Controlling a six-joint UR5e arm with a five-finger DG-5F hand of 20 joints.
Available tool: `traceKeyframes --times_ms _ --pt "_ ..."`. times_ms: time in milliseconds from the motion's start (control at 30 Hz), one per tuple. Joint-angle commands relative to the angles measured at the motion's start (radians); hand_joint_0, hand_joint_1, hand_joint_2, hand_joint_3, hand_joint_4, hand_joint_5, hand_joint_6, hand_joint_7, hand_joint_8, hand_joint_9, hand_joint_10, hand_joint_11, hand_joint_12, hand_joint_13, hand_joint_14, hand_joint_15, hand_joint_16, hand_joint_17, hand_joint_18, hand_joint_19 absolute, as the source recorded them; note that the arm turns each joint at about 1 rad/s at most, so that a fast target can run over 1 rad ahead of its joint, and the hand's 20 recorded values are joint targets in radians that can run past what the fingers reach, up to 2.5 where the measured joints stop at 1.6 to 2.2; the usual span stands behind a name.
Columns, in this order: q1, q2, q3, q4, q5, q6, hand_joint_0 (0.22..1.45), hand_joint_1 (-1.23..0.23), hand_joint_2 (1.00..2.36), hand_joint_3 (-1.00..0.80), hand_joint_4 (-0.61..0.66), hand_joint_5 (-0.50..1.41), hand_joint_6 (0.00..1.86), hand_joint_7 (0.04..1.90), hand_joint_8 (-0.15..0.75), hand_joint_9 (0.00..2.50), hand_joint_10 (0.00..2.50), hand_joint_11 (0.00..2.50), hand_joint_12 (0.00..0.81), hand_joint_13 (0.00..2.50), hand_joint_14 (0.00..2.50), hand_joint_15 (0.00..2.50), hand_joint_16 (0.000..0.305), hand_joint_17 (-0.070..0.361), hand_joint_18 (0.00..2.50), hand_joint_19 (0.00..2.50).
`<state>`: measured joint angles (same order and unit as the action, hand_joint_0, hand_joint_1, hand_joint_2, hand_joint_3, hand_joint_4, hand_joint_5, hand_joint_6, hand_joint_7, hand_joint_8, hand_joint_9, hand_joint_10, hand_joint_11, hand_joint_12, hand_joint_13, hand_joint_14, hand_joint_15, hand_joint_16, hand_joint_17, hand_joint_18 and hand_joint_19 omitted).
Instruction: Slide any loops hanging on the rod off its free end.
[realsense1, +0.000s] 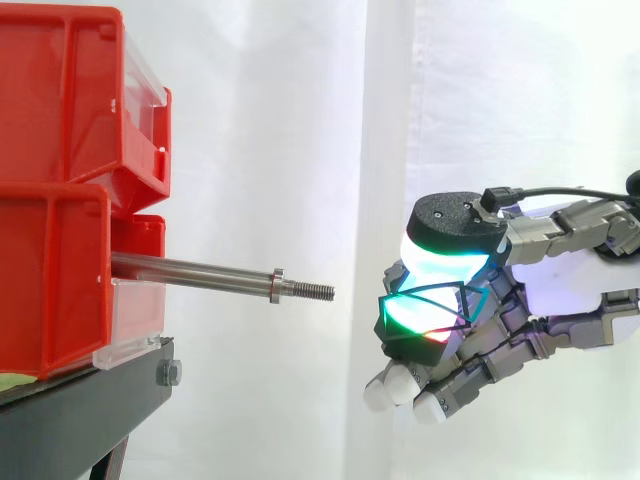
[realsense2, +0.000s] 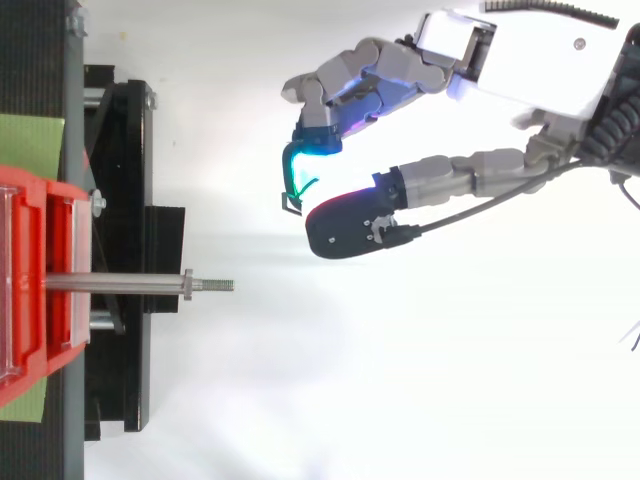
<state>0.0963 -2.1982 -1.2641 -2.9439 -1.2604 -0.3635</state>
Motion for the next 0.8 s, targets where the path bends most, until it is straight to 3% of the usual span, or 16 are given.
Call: traceKeyframes --times_ms 0,133,233,267,367,600,700,767 --pt "0.000 0.000 0.000 -0.001 0.001 0.000 0.53 -0.70 1.02 -0.08 0.08 -0.09 0.87 1.16 0.281 0.85 0.01 0.35 0.386 0.42 0.00 0.14 0.059 0.132 0.43 0.29" --pt "0.000 0.000 0.000 -0.001 0.001 0.001 0.56 -0.78 1.01 -0.06 0.08 -0.12 0.91 1.10 0.292 0.81 0.01 0.40 0.392 0.42 0.00 0.14 0.060 0.134 0.45 0.28" --pt "0.002 0.000 -0.001 -0.001 0.001 0.001 0.58 -0.79 1.02 -0.20 0.10 -0.13 0.91 1.09 0.250 0.78 0.02 0.41 0.349 0.38 0.01 0.14 0.050 0.113 0.39 0.30" --pt "0.000 0.002 0.000 -0.001 -0.001 0.001 0.58 -0.77 1.01 -0.35 0.12 -0.12 0.90 1.11 0.246 0.79 0.02 0.39 0.348 0.38 0.01 0.14 0.050 0.113 0.39 0.31" --pt "0.000 0.005 0.000 -0.001 0.001 0.001 0.57 -0.66 1.00 -0.44 0.12 -0.10 0.88 1.18 0.244 0.83 0.01 0.40 0.345 0.39 0.01 0.14 0.050 0.113 0.38 0.31" --pt "0.000 0.008 0.000 -0.001 0.001 0.000 0.57 -0.58 1.01 -0.39 0.09 -0.09 0.88 1.15 0.234 0.84 0.01 0.32 0.333 0.39 0.01 0.13 0.048 0.107 0.36 0.31" --pt "0.000 0.008 0.000 -0.001 0.001 0.000 0.56 -0.59 1.02 -0.26 0.08 -0.08 0.88 1.11 0.240 0.82 0.01 0.32 0.337 0.39 0.01 0.14 0.048 0.108 0.35 0.31" --pt "0.002 0.008 0.000 -0.001 0.001 0.000 0.54 -0.66 1.02 -0.15 0.08 -0.09 0.87 1.18 0.249 0.81 0.01 0.35 0.342 0.39 0.01 0.14 0.049 0.110 0.36 0.30"
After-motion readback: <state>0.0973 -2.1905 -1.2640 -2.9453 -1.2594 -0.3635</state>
